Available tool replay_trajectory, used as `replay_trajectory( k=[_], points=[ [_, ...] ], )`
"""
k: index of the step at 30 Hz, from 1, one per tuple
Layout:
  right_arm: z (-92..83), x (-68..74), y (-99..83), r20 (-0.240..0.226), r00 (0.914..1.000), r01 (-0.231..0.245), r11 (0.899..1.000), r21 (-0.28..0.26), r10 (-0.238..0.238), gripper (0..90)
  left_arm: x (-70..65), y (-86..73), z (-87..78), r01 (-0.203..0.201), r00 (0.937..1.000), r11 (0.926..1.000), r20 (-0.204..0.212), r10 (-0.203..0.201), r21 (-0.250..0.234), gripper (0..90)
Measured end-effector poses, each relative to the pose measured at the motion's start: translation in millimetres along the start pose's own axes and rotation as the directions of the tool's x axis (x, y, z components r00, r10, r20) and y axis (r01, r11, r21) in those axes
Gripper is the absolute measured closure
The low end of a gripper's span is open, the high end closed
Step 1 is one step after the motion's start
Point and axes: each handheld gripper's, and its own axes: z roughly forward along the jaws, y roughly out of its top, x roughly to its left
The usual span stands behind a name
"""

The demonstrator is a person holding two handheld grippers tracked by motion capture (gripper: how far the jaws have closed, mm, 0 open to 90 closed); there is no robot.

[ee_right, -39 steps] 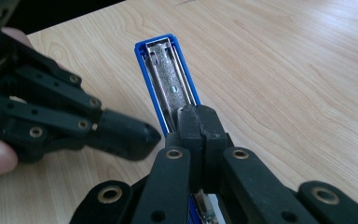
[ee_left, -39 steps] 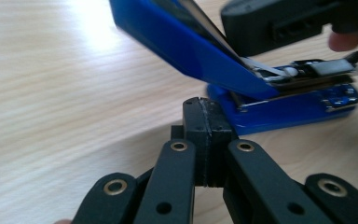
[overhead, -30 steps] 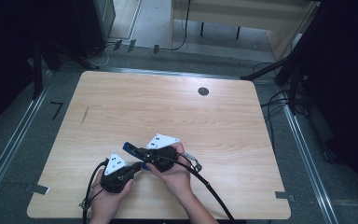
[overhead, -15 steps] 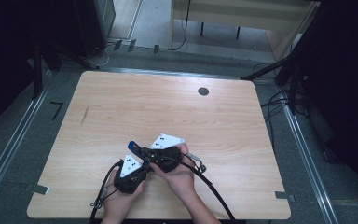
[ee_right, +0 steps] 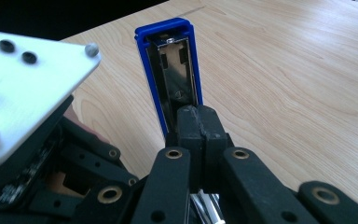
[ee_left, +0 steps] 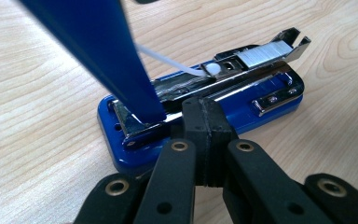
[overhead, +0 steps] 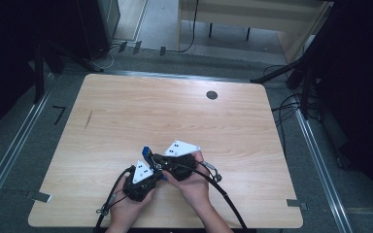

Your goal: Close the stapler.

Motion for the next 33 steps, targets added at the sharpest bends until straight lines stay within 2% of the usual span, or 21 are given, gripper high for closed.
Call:
replay_trajectory(
  k=[14,24,33],
  points=[
    [-13.0,-6.7,-8.4,-0.007,0.9995,-0.029,0.999,-0.013,0.029,90.0,-1.3,0.1,0.2,-0.014,0.9999,0.9999,0.000,0.014,0.003,90.0],
    [-14.1,-6.4,-14.1,-0.015,0.9992,-0.037,0.999,-0.009,0.037,90.0,-1.3,0.1,0.3,-0.014,0.9999,0.9999,0.000,0.014,0.003,90.0],
    [-20.5,-9.3,-12.5,-0.010,0.9990,-0.044,0.999,-0.025,0.043,90.0,-0.7,0.1,0.3,-0.012,0.9999,0.9999,-0.001,0.012,0.002,90.0]
  ],
)
